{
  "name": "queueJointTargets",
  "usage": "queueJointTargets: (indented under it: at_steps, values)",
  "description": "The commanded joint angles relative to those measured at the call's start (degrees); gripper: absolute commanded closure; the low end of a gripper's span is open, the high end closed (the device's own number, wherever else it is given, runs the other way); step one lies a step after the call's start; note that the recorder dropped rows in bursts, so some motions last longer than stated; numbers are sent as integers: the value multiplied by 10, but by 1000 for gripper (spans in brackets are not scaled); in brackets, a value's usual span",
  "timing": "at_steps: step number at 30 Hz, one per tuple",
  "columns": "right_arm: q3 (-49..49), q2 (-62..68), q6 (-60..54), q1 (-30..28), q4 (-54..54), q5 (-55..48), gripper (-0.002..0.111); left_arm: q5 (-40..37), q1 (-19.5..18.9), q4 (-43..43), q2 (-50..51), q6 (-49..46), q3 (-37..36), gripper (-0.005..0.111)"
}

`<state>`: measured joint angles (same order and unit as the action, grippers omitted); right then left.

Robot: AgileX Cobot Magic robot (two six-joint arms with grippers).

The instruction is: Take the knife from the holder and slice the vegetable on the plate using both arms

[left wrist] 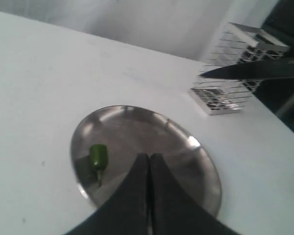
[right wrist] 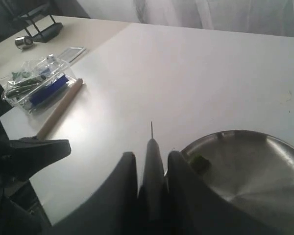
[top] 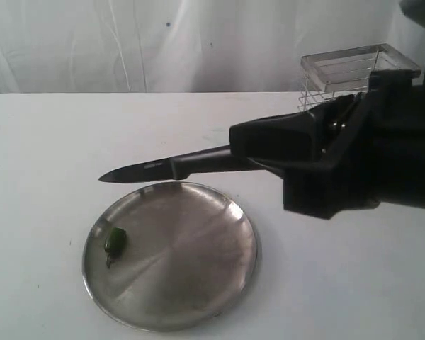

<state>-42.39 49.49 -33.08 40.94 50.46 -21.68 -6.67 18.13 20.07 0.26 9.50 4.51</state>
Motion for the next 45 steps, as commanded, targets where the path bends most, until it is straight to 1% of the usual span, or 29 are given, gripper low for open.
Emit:
queueJointTargets:
  at_steps: [1,4,6,9,11,13,15,17,18,19,23,25,28,36,43,45]
  values:
    - [11,1,-55,25,57,78,108,-10,53,84,19,-108,35,107]
    - [11,5,-58,38,65,94,108,7,77,135,75,-169,35,107]
    - [11,13,-58,48,67,94,108,45,89,158,122,-191,35,107]
    - [11,28,-58,67,67,128,108,110,107,156,196,-209,35,107]
    - [11,40,-58,80,67,167,108,162,124,146,251,-195,37,105]
    - [11,54,-57,91,67,195,108,215,142,108,298,-162,39,102]
    - [11,68,-57,100,67,217,108,281,161,26,353,-101,43,98]
    - [8,83,-55,114,67,241,108,351,174,-79,403,-32,52,94]
    - [7,90,-55,120,66,253,108,382,175,-119,431,-10,60,92]
    - [3,95,-55,125,66,261,108,400,175,-143,460,4,71,91]
    - [-17,109,-55,133,66,268,108,401,175,-151,563,10,113,91]
    - [-22,112,-55,133,66,269,108,438,175,-151,601,0,127,91]
    - [-22,116,-55,133,66,276,108,478,175,-151,627,-6,143,91]
    - [-22,143,-53,133,66,220,108,474,175,-151,633,-36,173,91]
    - [-22,169,-70,133,61,142,108,467,175,-151,631,-40,174,91]
    - [-22,173,-70,133,61,135,108,464,175,-151,631,-42,174,91]
